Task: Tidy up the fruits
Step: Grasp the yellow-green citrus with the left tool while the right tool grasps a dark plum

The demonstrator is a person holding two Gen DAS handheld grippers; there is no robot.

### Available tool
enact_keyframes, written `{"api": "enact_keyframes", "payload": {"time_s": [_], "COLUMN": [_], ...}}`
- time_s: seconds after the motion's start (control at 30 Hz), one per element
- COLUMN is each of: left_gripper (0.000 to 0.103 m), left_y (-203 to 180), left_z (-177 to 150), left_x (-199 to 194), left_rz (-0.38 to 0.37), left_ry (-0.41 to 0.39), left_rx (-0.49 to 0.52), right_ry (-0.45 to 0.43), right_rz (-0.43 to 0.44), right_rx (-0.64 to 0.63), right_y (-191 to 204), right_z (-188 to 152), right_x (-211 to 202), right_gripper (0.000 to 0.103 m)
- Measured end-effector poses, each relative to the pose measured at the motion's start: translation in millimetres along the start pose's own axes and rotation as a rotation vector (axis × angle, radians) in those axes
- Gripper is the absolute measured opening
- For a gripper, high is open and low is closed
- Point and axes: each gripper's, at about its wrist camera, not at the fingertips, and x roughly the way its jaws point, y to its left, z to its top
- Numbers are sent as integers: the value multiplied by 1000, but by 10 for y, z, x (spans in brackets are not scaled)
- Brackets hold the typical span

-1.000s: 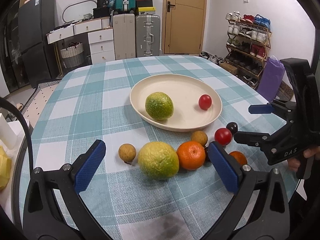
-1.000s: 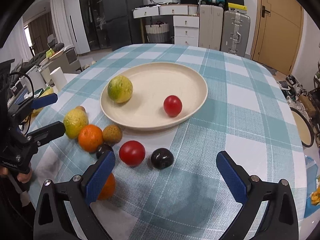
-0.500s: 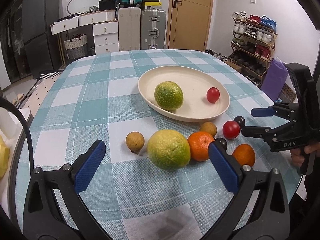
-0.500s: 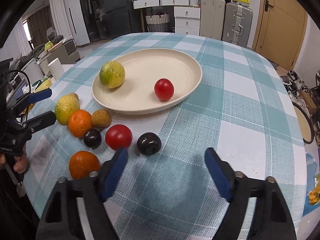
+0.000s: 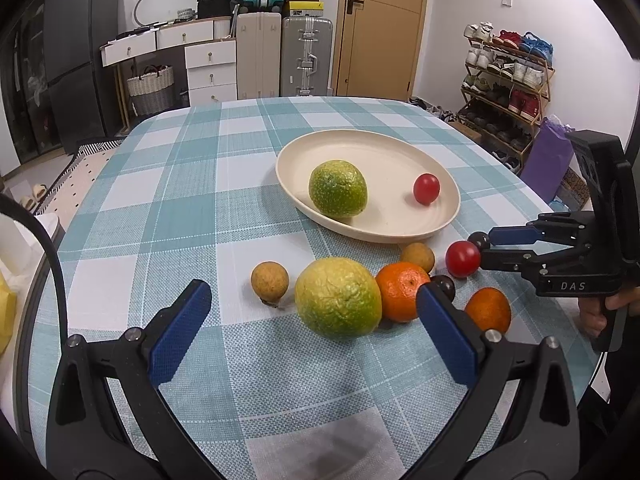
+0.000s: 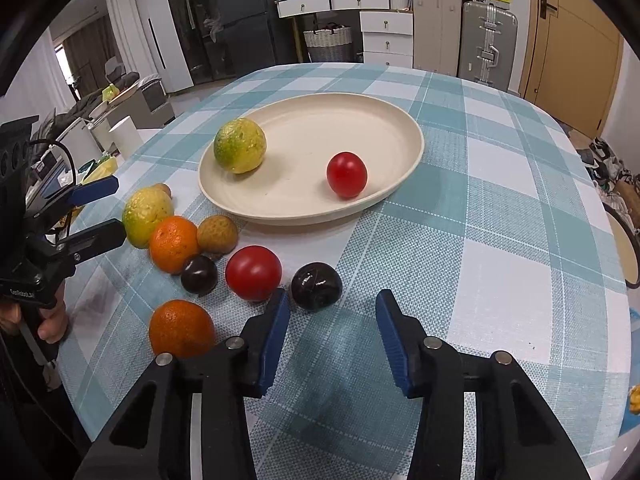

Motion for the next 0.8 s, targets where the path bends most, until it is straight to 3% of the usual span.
{"api": "enact_keyframes", "payload": {"time_s": [0.13,0.23,0.5,0.63,0.8], "left_gripper": [102,102,102,102,102], "left_y": [-2,3,0,1,16], "left_z": [0,1,-6,-6,-18], "left_x": [6,0,7,6,39], "left_rz": [1,0,1,2,1], "left_ry": [1,-1,1,1,13], "left_rx": [2,0,-2,-3,-13], "right_ry": [-5,-18,-18,-23,-33], "right_rz": [2,-7,9,13,15], "right_rx": [1,-2,1,-8,-19], "right_y": [8,27,45,64,92], "right_z": [14,25,42,41,31], "right_x": [13,19,33,32,11], "right_gripper": [46,36,35,27,26]}}
